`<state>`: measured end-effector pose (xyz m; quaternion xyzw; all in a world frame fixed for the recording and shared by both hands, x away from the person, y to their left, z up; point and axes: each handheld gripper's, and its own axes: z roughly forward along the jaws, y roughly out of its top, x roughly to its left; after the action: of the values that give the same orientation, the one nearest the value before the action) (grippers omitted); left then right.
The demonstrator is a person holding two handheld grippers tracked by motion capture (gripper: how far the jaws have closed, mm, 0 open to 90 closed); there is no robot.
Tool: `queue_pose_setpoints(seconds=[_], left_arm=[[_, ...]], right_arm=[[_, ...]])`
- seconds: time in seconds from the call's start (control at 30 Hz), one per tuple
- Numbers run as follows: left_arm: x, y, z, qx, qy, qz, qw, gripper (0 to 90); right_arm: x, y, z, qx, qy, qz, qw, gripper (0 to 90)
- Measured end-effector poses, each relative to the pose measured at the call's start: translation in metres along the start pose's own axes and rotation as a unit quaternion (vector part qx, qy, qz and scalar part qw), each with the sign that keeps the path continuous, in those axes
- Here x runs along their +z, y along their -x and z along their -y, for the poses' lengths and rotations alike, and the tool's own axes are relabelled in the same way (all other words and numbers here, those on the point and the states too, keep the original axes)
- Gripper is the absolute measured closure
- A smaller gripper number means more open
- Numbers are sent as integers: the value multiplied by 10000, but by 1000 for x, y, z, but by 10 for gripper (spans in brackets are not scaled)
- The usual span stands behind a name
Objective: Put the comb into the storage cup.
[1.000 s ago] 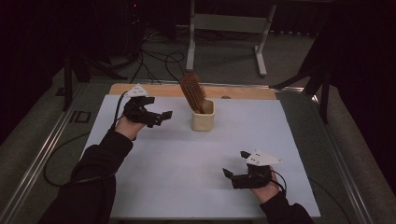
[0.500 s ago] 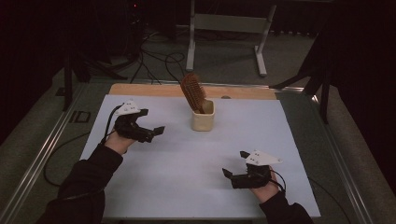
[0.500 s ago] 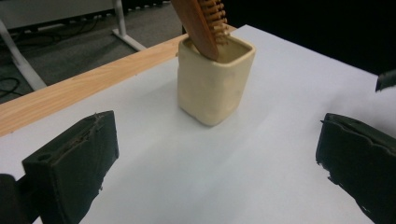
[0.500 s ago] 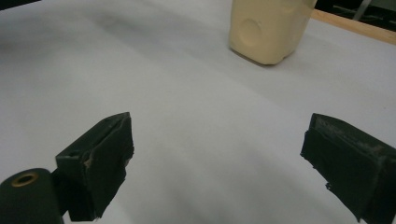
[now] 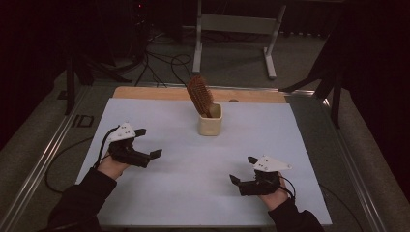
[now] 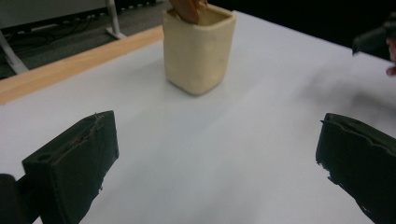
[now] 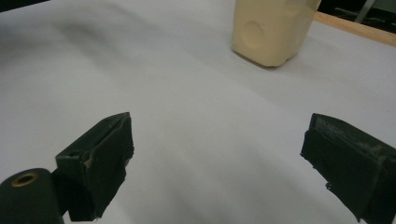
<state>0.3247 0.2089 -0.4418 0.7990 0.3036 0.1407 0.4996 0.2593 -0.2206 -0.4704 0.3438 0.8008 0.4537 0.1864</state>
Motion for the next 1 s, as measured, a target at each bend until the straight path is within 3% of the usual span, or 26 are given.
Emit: queue_pose_setpoints(seconds=[0.33,0.7,1.0], left_arm=[[-18,9,34,-47,-83,5,10000,0],[-31,19,59,19,-84,-114,9999,0],[-42,20,83,-82,-162,-176,9997,0]], right_arm=[[1,2,2,-54,25,-52,10000,81],[1,5,5,-105,63,-109,9999,81],[-2,12,16,-106,91,-212,9997,81]])
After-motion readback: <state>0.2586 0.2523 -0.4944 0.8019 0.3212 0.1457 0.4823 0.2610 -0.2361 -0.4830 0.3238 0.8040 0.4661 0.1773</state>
